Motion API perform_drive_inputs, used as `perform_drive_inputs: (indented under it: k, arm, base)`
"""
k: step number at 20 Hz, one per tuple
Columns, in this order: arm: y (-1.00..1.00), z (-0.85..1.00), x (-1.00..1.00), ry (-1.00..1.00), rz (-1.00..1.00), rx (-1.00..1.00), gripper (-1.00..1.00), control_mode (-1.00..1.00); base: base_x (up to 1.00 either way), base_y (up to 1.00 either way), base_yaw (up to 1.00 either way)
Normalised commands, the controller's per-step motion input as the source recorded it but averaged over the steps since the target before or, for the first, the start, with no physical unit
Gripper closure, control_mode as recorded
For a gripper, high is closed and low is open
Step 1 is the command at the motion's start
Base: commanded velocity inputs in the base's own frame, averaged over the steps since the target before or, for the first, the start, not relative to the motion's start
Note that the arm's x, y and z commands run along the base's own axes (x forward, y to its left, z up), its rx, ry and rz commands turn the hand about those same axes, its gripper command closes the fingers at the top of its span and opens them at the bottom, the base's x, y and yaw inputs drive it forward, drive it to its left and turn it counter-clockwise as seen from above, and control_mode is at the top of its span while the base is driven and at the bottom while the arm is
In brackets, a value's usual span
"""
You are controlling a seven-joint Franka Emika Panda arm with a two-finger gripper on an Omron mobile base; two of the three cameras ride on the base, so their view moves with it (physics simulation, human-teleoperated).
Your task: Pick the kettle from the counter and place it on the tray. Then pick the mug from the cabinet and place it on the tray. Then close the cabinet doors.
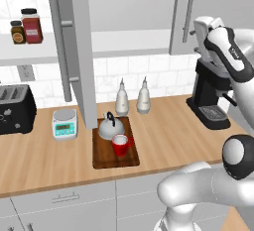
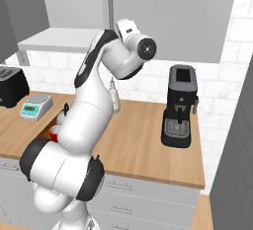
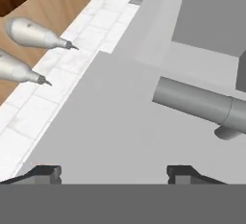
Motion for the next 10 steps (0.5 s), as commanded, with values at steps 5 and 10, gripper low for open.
perform_drive_inputs:
  k: [5,10]
  arm:
    - [0.16,-0.11,0.62,-0.05,-0.08,0.0,-1.0,-1.0]
    - [0.01,-0.23,0.64,0.0,-0.12,0.0,-1.0,-1.0]
  base:
    - [0.0,0.0,0.0]
    - [0.0,0.0,0.0]
